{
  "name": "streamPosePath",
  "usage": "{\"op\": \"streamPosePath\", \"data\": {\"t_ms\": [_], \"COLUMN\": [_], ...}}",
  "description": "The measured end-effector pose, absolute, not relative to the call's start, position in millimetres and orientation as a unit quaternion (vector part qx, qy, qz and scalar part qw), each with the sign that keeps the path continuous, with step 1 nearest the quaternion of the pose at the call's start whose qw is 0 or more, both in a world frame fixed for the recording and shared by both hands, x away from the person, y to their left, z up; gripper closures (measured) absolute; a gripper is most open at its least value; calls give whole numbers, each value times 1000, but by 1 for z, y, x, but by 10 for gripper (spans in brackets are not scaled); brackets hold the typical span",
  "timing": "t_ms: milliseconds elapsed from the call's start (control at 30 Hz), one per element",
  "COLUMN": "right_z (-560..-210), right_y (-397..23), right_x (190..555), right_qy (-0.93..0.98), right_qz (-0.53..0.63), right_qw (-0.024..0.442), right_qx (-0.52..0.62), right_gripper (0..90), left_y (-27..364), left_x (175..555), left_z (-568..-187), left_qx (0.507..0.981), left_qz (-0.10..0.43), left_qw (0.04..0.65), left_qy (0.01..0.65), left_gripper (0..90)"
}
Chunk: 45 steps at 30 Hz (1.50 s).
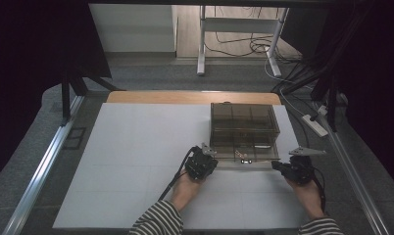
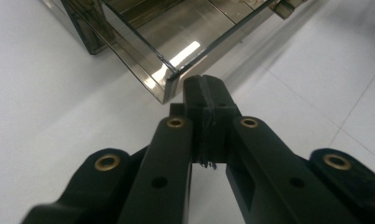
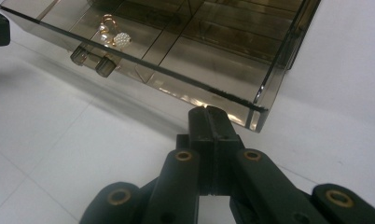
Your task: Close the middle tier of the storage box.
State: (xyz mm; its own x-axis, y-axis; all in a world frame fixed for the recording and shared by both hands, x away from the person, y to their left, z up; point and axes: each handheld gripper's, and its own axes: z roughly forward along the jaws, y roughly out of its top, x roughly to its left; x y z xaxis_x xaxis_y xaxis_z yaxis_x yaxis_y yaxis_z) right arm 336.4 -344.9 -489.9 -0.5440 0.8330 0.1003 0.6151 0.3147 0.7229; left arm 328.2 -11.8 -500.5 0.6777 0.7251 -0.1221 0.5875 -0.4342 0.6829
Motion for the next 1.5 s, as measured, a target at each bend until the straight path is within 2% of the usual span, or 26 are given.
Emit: {"op": "streamPosePath", "data": {"t_ms": [1500], "right_z": [-483], "right_y": [-334], "right_x": [360], "right_qy": [789], "right_qz": [374], "right_qw": [154], "right_qx": [463], "right_gripper": [895], "left_y": [-7], "left_x": [355], "left_z": [-500], "left_qx": [828], "left_qz": [105], "left_qw": [364], "left_qy": [413], "left_gripper": [885]}}
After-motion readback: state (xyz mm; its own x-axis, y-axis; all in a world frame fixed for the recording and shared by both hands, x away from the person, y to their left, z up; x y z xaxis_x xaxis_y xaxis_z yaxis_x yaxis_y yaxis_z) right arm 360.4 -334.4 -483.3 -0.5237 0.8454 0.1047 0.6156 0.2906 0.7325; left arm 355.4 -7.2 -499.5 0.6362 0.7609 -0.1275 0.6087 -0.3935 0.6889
